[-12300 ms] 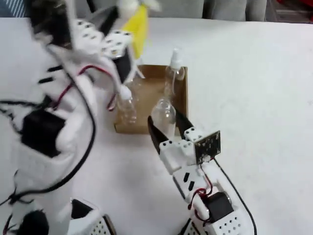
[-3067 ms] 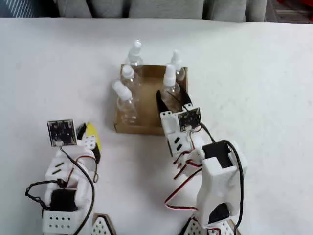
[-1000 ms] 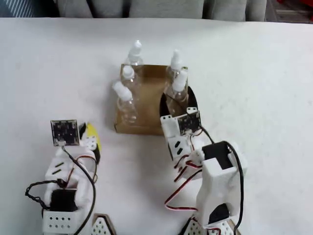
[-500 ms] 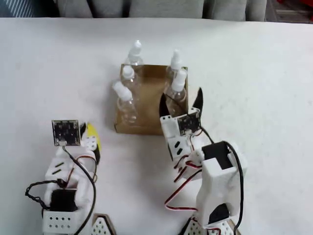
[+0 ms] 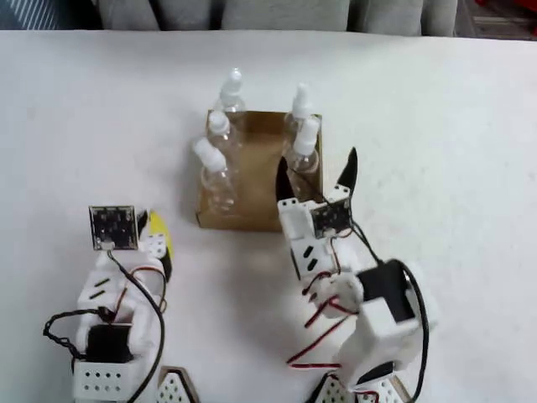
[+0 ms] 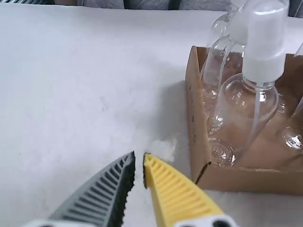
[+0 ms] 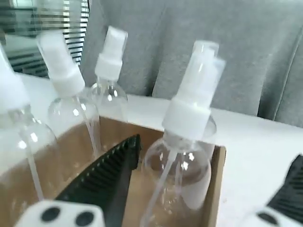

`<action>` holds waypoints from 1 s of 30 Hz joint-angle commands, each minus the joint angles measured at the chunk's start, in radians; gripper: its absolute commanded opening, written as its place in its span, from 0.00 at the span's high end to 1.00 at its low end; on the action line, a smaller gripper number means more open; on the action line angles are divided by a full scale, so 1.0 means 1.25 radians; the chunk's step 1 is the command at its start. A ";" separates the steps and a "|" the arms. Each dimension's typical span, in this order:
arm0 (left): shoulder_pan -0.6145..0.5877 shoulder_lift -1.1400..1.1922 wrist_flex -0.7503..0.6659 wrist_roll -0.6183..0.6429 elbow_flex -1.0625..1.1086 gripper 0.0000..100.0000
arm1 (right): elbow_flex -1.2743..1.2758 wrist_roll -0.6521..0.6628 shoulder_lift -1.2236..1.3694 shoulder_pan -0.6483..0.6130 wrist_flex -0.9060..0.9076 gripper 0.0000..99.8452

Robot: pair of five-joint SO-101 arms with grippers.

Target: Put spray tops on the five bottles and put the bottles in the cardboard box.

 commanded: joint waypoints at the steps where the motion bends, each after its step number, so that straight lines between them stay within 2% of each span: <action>1: -0.008 -0.006 0.004 -0.009 -0.001 0.95 | 0.034 -0.031 -0.088 -0.009 -0.003 0.59; 10: -0.008 -0.006 0.004 -0.010 -0.001 0.95 | 0.215 -0.027 -0.272 -0.023 -0.003 0.60; 14: -0.008 -0.006 0.002 -0.010 -0.001 0.95 | 0.247 -0.032 -0.325 0.017 0.026 0.60; 17: -0.008 -0.006 0.002 -0.010 -0.001 0.95 | 0.247 -0.032 -0.348 0.083 0.088 0.69; 23: -0.004 -0.006 0.001 -0.010 -0.001 0.95 | 0.245 -0.027 -0.397 0.160 0.169 1.00; 26: -0.004 -0.006 0.000 -0.010 -0.001 0.95 | 0.245 -0.027 -0.419 0.195 0.226 0.93; 30: -0.004 -0.006 0.000 -0.010 -0.001 0.95 | 0.245 -0.027 -0.473 0.225 0.311 0.99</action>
